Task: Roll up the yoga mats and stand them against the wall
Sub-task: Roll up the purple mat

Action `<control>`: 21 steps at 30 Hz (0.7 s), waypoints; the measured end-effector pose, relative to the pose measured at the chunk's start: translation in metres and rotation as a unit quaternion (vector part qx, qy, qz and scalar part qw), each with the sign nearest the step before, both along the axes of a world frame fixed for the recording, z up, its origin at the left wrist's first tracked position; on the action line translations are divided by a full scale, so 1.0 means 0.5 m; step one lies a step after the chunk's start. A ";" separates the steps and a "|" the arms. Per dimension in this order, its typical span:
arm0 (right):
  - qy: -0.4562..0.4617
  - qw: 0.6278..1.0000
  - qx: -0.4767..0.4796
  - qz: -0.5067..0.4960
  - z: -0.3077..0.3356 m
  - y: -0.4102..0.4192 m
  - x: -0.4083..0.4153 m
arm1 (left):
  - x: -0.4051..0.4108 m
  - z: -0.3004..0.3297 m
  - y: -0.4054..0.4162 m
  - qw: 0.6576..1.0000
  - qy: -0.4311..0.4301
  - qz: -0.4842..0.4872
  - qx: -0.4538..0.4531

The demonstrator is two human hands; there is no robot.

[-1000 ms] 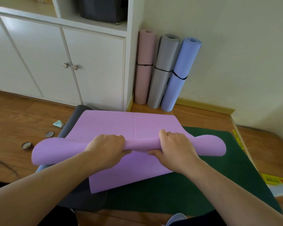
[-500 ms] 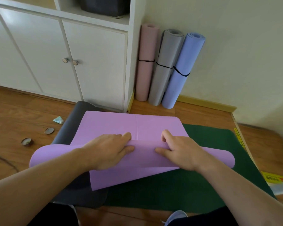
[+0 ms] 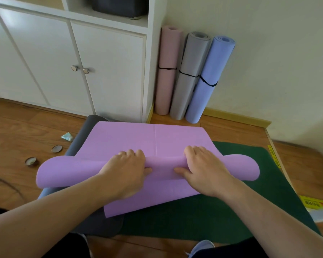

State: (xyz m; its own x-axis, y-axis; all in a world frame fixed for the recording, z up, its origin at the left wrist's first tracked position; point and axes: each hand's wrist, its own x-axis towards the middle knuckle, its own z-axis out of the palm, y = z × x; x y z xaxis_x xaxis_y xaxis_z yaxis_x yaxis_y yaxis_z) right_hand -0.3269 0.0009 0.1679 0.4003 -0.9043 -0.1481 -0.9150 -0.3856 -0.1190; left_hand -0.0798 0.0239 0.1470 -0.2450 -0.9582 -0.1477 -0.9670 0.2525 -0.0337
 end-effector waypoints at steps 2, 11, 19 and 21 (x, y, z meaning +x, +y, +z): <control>-0.020 1.000 0.022 0.007 0.006 0.000 -0.005 | 0.005 0.004 -0.002 1.000 -0.006 -0.013 0.023; -0.042 0.998 0.029 0.025 0.015 0.008 -0.010 | 0.011 0.028 -0.015 0.997 0.008 -0.047 0.056; 0.023 0.999 0.047 0.004 0.005 0.026 -0.003 | 0.014 0.021 -0.013 0.994 0.033 -0.052 0.089; -0.008 0.996 0.087 -0.005 0.008 0.021 -0.007 | 0.017 0.022 -0.012 0.989 0.062 -0.060 0.119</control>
State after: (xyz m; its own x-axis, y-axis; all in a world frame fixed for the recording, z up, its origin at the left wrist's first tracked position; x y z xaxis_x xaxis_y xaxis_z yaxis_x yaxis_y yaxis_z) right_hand -0.3305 0.0112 0.1719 0.3944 -0.8700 -0.2959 -0.9163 -0.3481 -0.1979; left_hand -0.0715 0.0181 0.1581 -0.3860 -0.8628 -0.3264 -0.9223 0.3530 0.1576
